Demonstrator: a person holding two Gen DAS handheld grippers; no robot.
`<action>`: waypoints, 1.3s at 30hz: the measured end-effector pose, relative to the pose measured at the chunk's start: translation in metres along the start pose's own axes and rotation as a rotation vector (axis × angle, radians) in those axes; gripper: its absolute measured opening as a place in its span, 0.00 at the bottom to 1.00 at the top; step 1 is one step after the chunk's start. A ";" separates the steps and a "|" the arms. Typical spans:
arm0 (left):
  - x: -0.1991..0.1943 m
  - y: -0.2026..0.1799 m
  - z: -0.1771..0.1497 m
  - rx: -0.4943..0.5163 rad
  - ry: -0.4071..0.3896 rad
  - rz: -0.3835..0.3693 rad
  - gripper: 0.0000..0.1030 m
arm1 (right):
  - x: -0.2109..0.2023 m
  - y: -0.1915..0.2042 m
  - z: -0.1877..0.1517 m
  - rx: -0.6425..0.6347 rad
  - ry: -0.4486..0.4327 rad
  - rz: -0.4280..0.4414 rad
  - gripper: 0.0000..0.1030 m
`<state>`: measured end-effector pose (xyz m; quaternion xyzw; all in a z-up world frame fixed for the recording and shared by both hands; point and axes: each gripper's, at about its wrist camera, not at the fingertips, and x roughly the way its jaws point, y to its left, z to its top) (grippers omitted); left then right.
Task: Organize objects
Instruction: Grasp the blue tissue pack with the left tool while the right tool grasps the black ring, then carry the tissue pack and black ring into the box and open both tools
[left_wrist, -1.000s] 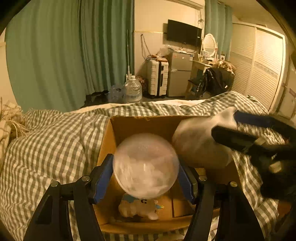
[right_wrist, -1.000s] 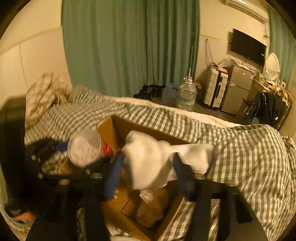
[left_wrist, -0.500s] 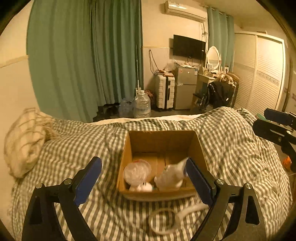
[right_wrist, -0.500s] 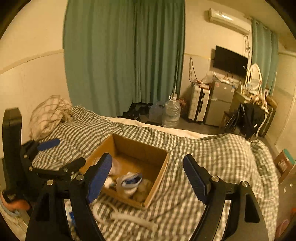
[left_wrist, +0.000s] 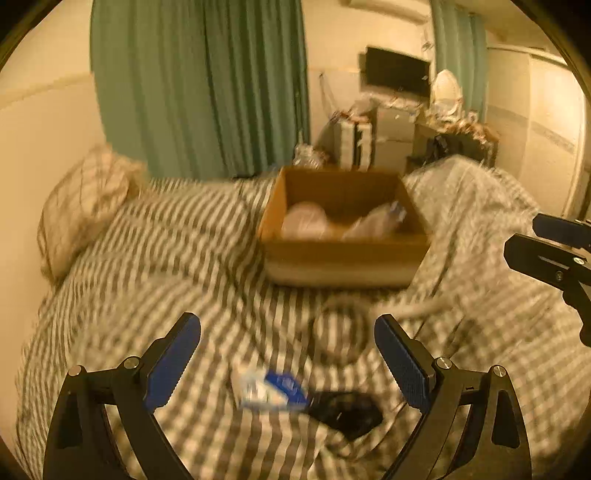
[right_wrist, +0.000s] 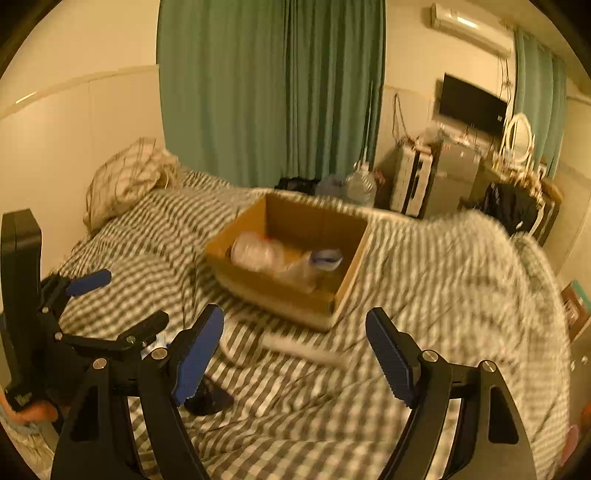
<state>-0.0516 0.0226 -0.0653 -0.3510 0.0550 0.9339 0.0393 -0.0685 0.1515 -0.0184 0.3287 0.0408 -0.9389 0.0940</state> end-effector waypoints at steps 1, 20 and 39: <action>0.008 0.000 -0.011 0.003 0.027 0.015 0.95 | 0.014 0.003 -0.013 0.004 0.030 0.010 0.77; 0.049 0.056 -0.043 -0.099 0.177 0.063 0.95 | 0.132 0.057 -0.077 -0.122 0.392 0.146 0.67; 0.107 0.019 -0.051 -0.018 0.361 -0.021 0.94 | 0.101 0.015 -0.057 -0.017 0.295 0.043 0.11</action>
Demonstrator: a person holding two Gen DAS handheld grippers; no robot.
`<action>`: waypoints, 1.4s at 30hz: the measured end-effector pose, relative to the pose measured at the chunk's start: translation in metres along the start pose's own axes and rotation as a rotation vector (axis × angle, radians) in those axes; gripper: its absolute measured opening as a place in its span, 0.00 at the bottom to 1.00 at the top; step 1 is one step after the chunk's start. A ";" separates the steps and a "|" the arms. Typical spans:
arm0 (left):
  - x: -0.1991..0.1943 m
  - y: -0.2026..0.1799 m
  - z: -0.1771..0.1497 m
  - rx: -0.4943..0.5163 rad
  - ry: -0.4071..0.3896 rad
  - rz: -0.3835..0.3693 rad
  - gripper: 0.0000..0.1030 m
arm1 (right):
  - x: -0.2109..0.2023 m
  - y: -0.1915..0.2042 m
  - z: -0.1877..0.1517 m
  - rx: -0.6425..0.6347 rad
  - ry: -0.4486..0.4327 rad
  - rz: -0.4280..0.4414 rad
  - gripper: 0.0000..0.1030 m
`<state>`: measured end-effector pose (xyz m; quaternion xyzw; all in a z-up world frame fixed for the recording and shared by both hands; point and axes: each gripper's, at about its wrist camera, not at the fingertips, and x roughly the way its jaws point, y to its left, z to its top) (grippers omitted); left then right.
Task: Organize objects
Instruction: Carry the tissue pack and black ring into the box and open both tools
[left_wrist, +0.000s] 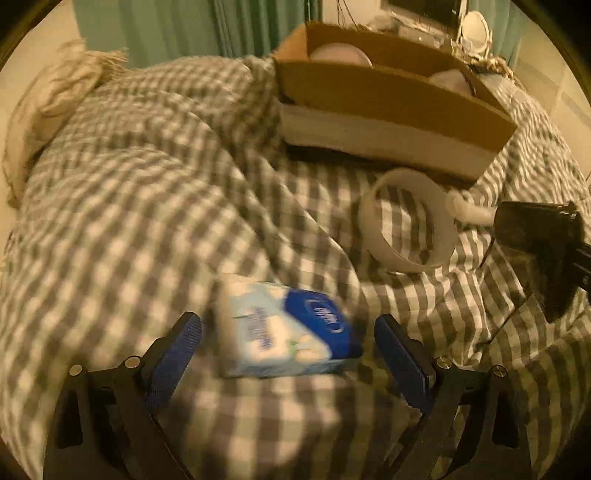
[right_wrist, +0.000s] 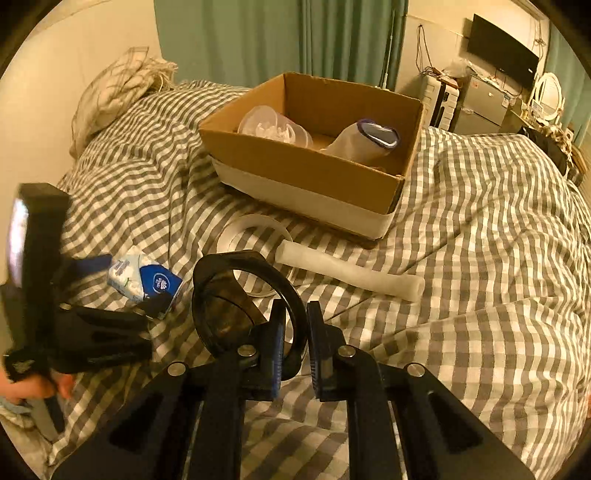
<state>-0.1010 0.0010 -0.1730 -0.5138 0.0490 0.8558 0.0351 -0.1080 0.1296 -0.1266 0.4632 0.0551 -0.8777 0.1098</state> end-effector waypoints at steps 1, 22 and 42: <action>0.004 -0.004 0.000 0.015 0.009 0.001 0.94 | 0.001 0.000 -0.001 -0.001 0.003 0.007 0.11; -0.078 -0.019 -0.001 0.071 -0.192 -0.095 0.68 | -0.046 -0.009 0.001 0.025 -0.102 -0.011 0.11; -0.131 -0.011 0.149 0.066 -0.370 -0.134 0.68 | -0.101 -0.027 0.134 -0.060 -0.296 -0.088 0.10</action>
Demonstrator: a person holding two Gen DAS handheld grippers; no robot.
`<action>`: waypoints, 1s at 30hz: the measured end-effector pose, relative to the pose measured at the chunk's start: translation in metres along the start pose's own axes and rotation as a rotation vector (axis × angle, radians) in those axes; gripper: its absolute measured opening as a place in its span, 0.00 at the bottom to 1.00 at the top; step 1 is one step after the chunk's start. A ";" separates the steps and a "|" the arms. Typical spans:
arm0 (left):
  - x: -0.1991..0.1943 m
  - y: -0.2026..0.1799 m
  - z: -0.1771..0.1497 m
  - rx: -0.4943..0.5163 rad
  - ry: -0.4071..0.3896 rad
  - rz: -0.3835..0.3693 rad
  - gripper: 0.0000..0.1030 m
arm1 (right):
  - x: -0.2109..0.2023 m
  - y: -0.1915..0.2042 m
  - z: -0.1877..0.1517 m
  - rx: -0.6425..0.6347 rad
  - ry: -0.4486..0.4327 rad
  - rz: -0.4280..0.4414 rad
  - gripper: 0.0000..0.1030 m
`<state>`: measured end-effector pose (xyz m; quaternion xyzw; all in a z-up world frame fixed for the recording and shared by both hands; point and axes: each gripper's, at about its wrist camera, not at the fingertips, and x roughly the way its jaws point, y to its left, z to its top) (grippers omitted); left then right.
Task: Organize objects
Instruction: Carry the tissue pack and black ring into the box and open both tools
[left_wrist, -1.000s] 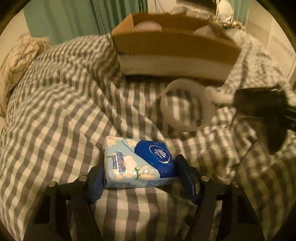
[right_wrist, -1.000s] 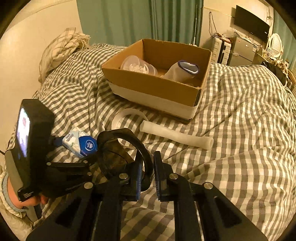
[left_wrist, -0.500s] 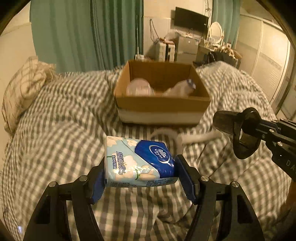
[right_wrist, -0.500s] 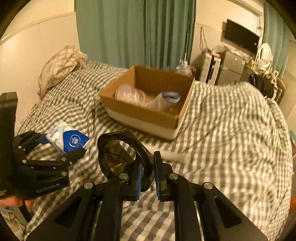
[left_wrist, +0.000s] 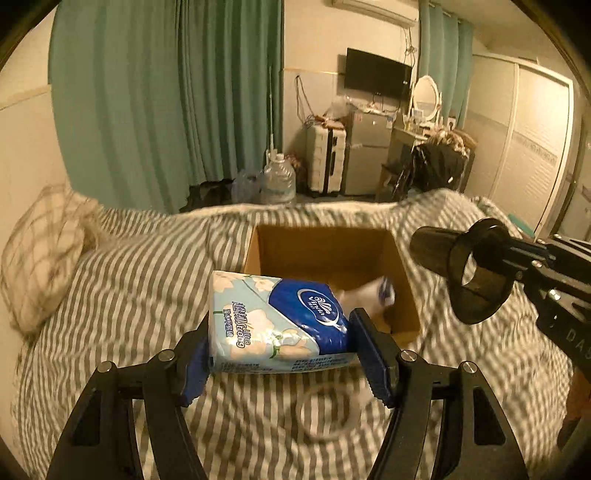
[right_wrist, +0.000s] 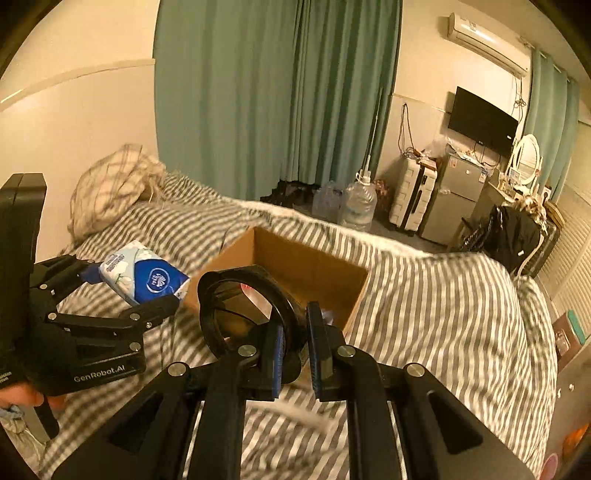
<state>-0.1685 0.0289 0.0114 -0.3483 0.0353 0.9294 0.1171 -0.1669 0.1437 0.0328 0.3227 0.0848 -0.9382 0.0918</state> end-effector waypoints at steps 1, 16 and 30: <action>0.005 0.000 0.009 0.001 -0.010 0.002 0.68 | 0.006 -0.002 0.010 -0.007 -0.003 -0.005 0.10; 0.129 0.015 0.034 -0.022 0.056 0.026 0.68 | 0.140 -0.039 0.038 0.005 0.112 -0.002 0.08; 0.091 0.009 0.035 -0.018 -0.007 0.057 0.90 | 0.113 -0.052 0.037 0.070 0.030 -0.008 0.66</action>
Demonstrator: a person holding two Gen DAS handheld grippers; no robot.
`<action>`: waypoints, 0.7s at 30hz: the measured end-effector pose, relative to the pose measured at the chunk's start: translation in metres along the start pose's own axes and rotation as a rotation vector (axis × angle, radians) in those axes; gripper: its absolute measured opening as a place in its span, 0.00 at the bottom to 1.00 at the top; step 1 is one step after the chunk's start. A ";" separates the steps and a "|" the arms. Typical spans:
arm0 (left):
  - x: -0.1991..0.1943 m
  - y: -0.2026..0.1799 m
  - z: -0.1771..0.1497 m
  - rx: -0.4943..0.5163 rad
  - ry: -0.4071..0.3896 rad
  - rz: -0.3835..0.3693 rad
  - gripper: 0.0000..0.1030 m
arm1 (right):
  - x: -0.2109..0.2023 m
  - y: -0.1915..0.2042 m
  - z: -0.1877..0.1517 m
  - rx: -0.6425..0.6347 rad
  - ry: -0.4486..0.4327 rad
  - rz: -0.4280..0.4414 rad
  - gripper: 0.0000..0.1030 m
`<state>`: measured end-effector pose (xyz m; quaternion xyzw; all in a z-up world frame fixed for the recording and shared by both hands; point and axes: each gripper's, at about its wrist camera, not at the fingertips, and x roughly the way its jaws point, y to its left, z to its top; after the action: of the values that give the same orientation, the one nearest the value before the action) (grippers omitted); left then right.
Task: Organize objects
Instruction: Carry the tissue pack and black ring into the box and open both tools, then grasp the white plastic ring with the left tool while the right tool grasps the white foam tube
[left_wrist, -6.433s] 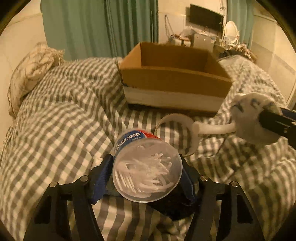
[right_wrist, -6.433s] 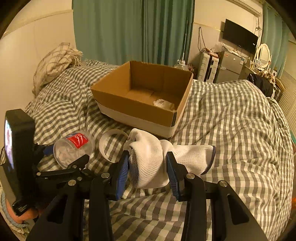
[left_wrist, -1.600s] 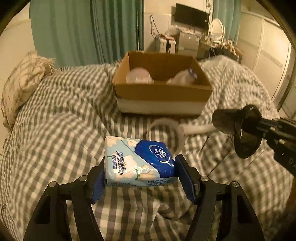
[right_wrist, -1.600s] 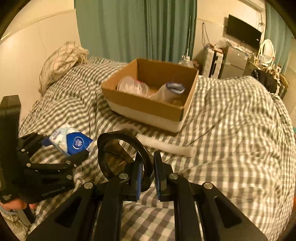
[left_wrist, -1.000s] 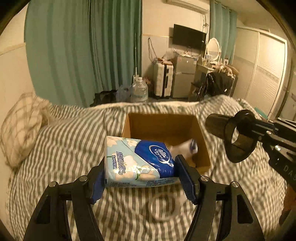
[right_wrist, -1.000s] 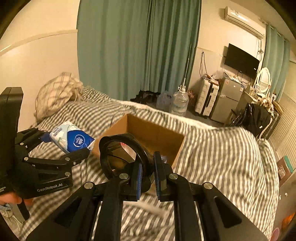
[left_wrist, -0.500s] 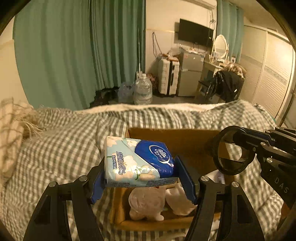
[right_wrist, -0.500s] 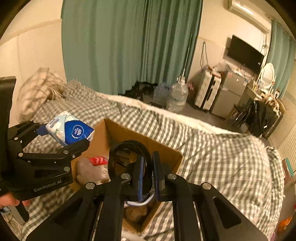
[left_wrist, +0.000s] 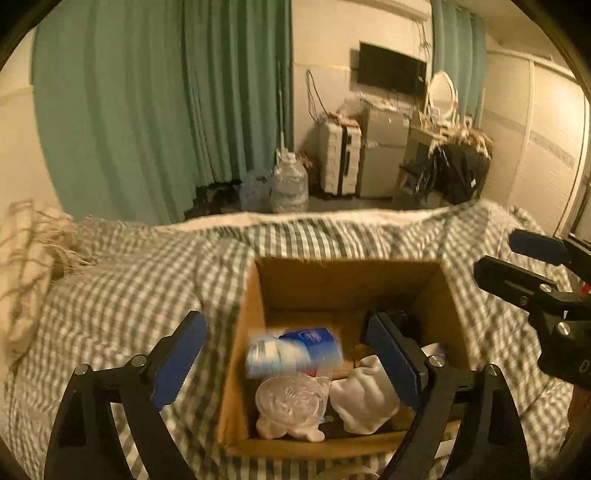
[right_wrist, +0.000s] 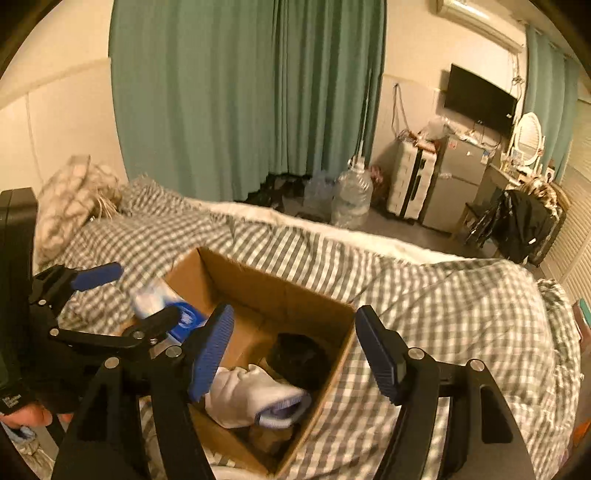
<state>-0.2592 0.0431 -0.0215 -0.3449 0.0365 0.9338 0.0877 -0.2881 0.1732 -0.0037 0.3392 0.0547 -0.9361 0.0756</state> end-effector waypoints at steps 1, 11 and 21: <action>-0.014 0.003 0.001 -0.016 -0.013 -0.003 0.90 | -0.015 0.000 0.001 -0.002 -0.017 -0.013 0.69; -0.106 0.027 -0.026 -0.106 -0.094 0.022 0.92 | -0.126 0.008 -0.029 -0.043 -0.112 -0.059 0.90; -0.110 0.025 -0.097 -0.061 -0.027 0.176 0.92 | -0.109 0.038 -0.105 -0.117 0.008 -0.076 0.90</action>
<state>-0.1200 -0.0091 -0.0236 -0.3301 0.0373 0.9432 -0.0049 -0.1326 0.1638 -0.0154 0.3357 0.1222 -0.9321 0.0596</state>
